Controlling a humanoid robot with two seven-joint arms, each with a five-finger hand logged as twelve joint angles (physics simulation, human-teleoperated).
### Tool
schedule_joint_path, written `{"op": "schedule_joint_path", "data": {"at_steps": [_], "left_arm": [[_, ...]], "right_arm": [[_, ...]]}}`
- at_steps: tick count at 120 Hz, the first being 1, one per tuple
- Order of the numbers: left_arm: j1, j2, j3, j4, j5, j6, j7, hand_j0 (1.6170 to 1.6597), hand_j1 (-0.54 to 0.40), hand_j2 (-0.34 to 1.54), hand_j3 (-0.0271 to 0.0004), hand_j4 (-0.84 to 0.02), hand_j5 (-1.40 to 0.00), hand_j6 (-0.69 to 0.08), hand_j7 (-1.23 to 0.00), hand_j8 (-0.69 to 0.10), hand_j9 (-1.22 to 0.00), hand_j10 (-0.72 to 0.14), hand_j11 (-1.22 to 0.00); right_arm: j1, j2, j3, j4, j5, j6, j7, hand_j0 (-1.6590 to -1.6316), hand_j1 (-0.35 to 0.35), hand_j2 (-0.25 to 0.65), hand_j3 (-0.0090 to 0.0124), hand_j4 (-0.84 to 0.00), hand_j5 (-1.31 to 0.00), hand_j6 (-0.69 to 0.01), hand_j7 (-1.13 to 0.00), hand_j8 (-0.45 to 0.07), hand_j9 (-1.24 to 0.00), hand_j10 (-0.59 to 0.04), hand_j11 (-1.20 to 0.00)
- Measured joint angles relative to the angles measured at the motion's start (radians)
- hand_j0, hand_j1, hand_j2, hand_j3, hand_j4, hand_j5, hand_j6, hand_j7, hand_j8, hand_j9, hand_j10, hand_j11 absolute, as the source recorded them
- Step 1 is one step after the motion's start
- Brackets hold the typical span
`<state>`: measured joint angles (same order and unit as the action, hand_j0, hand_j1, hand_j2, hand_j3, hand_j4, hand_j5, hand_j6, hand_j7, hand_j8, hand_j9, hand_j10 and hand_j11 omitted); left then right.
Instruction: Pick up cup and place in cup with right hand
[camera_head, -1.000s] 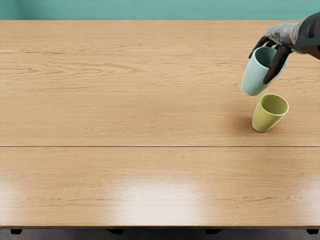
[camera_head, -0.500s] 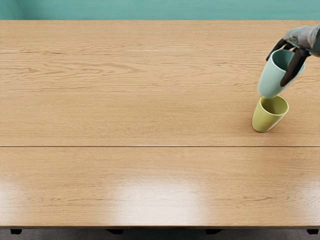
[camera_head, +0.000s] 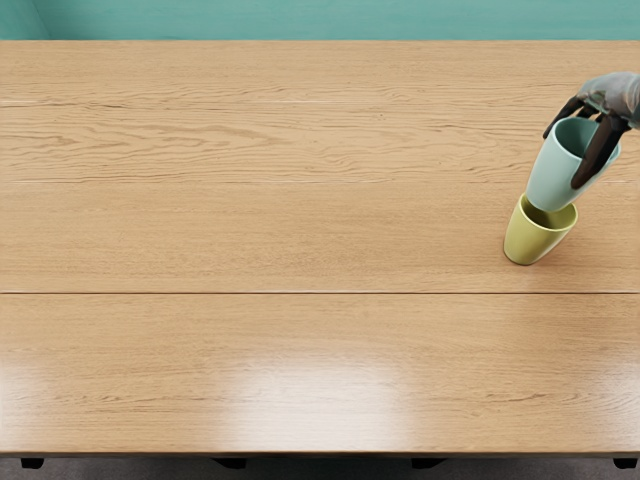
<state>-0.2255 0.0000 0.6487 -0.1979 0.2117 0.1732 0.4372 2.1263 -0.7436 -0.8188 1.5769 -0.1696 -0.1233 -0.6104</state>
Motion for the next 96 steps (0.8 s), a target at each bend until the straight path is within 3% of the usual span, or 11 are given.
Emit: {"op": "schedule_joint_path", "data": {"at_steps": [77,78,96], "left_arm": [[0.0,0.0,0.003,0.0,0.0,0.0,0.0,1.6581,0.349,0.0,0.0,-0.001,0.0,-0.001,0.0,-0.001,0.0,-0.001,0.0],[0.0,0.0,0.003,0.0,0.0,0.0,0.0,1.6581,0.349,0.0,0.0,-0.001,0.0,-0.001,0.0,-0.001,0.0,-0.001,0.0],[0.003,0.0,0.003,0.002,0.0,0.0,0.0,1.6581,0.349,0.0,0.0,-0.001,0.0,-0.001,0.0,-0.001,0.0,-0.001,0.0]], "right_arm": [[-0.039,-0.007,0.004,-0.002,-0.015,-0.003,0.0,-1.653,0.062,-0.126,0.0004,-0.448,-0.57,-0.283,-0.58,-0.251,-0.6,-0.387,-0.61],[-0.04,-0.007,0.005,-0.002,-0.016,-0.003,0.0,-1.653,0.061,-0.127,-0.0004,-0.449,-0.57,-0.284,-0.58,-0.252,-0.6,-0.389,-0.6],[-0.052,-0.005,0.008,-0.004,-0.022,-0.006,0.0,-1.6531,0.062,-0.125,-0.0004,-0.45,-0.57,-0.281,-0.58,-0.253,-0.59,-0.391,-0.6]]}}
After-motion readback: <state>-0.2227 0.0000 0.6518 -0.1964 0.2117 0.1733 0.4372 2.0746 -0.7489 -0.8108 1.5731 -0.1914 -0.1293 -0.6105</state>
